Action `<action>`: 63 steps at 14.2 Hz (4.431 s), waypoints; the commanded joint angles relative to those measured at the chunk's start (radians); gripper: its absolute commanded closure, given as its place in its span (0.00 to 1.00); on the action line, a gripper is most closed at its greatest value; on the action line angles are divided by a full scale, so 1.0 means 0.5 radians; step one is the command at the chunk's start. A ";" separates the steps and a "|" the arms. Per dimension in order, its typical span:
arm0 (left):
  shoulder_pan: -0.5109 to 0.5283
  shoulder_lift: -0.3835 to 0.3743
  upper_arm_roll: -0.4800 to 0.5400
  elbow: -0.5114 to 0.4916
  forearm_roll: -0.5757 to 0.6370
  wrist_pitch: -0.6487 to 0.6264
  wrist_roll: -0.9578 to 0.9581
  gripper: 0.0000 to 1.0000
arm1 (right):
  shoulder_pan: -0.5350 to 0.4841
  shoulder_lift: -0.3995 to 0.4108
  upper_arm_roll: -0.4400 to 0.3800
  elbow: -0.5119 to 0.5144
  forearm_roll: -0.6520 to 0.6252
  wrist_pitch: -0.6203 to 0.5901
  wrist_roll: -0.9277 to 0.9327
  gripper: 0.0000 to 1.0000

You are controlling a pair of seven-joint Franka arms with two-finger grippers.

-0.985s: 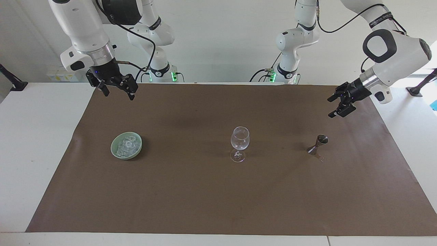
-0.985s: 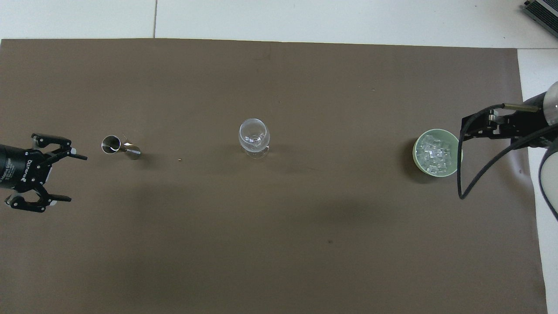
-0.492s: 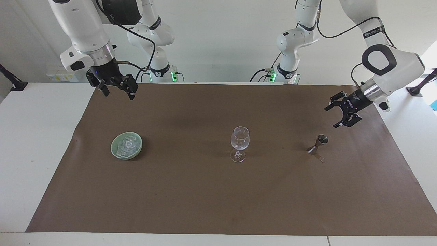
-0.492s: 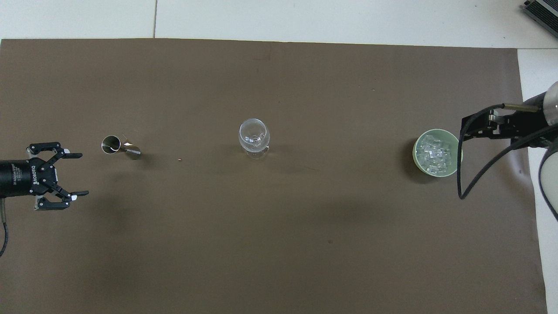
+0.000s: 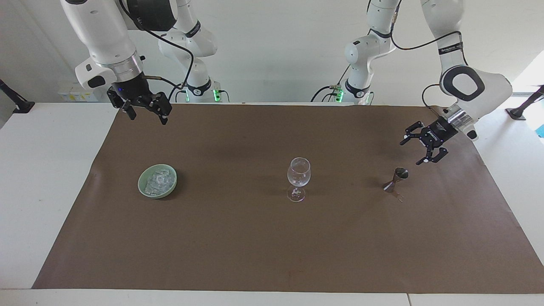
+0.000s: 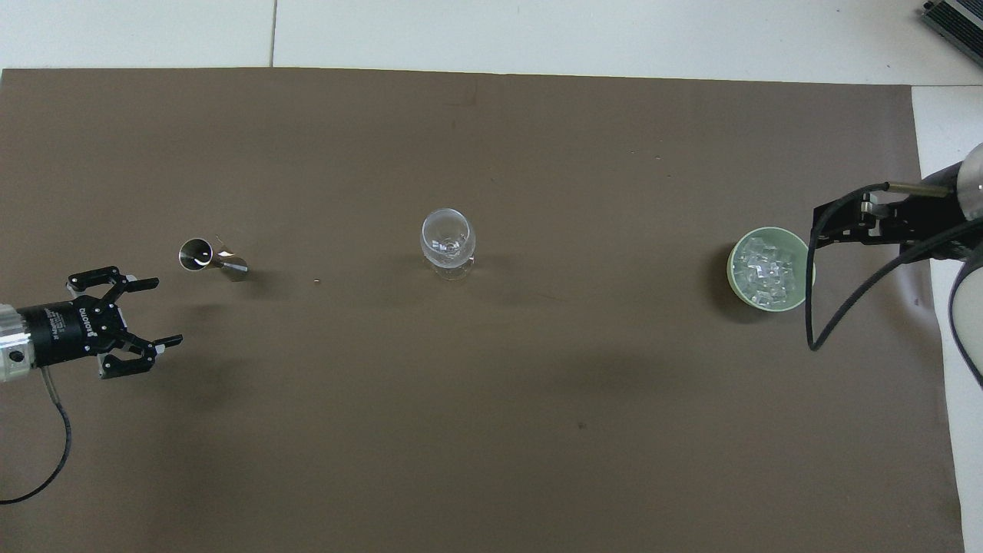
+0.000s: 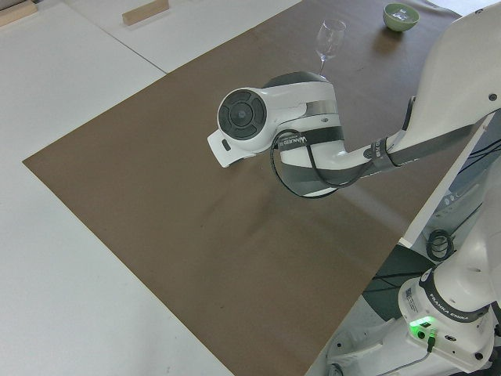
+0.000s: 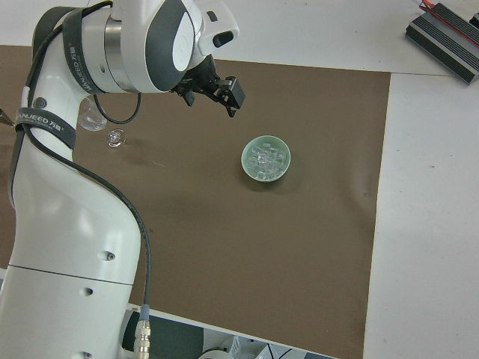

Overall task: Pour wine and add ice with both arms
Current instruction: 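Open the left gripper and move it toward the silver jigger, then close the left gripper on the silver jigger and lift it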

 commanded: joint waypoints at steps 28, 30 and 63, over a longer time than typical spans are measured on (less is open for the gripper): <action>-0.232 0.442 -0.016 0.072 -1.498 0.148 1.008 0.00 | -0.012 -0.036 0.004 -0.043 0.038 0.007 -0.043 0.00; -0.232 0.442 -0.019 0.072 -1.498 0.145 1.008 0.02 | -0.012 -0.036 0.004 -0.043 0.038 0.007 -0.043 0.00; -0.251 0.464 -0.019 0.115 -1.550 0.191 1.002 1.00 | -0.012 -0.036 0.004 -0.043 0.038 0.007 -0.043 0.00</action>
